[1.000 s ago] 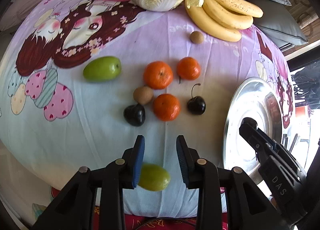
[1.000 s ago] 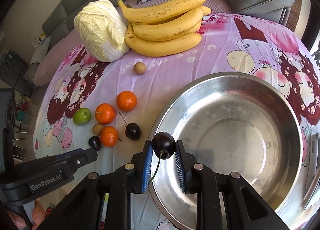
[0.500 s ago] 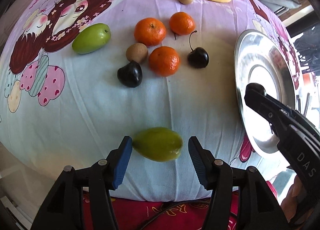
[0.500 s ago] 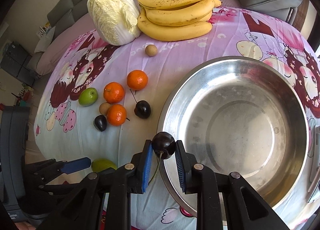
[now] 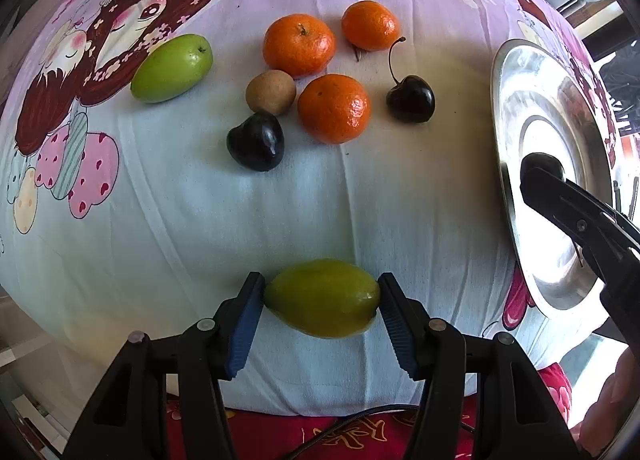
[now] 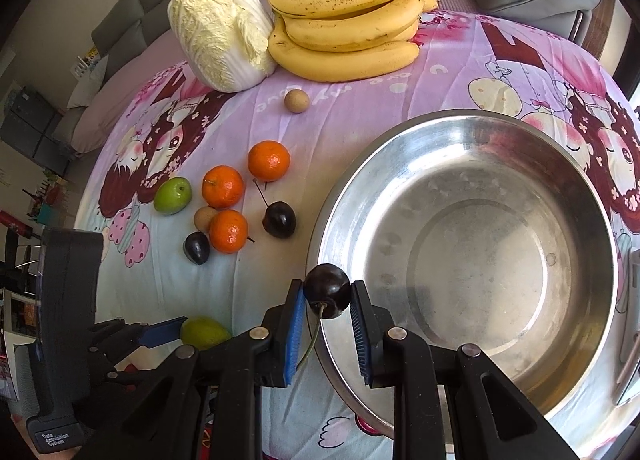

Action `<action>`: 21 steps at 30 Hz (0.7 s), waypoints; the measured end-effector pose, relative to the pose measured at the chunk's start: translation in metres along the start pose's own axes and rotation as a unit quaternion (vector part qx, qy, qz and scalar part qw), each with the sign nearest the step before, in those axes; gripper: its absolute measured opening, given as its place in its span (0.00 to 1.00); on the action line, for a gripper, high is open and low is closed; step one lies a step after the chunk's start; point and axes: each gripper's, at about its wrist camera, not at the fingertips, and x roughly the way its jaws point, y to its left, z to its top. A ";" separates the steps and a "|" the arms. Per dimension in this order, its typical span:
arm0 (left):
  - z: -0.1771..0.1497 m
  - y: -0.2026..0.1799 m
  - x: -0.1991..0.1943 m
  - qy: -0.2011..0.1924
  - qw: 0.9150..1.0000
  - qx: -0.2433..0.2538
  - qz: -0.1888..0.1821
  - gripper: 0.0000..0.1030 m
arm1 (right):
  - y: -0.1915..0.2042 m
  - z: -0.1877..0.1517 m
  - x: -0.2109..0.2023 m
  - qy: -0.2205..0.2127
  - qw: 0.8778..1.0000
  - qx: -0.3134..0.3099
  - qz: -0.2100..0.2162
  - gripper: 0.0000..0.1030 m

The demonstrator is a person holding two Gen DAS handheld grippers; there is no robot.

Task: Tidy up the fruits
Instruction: 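Carry the pear in the left tool over the steel bowl while the right tool carries the cherry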

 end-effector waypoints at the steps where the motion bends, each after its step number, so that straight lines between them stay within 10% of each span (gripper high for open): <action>1: 0.000 -0.001 0.000 -0.002 1.000 0.001 0.001 0.57 | 0.000 0.000 0.000 0.000 1.000 0.001 0.000 0.24; 21: 0.040 -0.016 -0.052 -0.057 0.998 -0.029 -0.017 0.56 | -0.022 0.008 -0.019 -0.030 0.999 0.032 0.002 0.24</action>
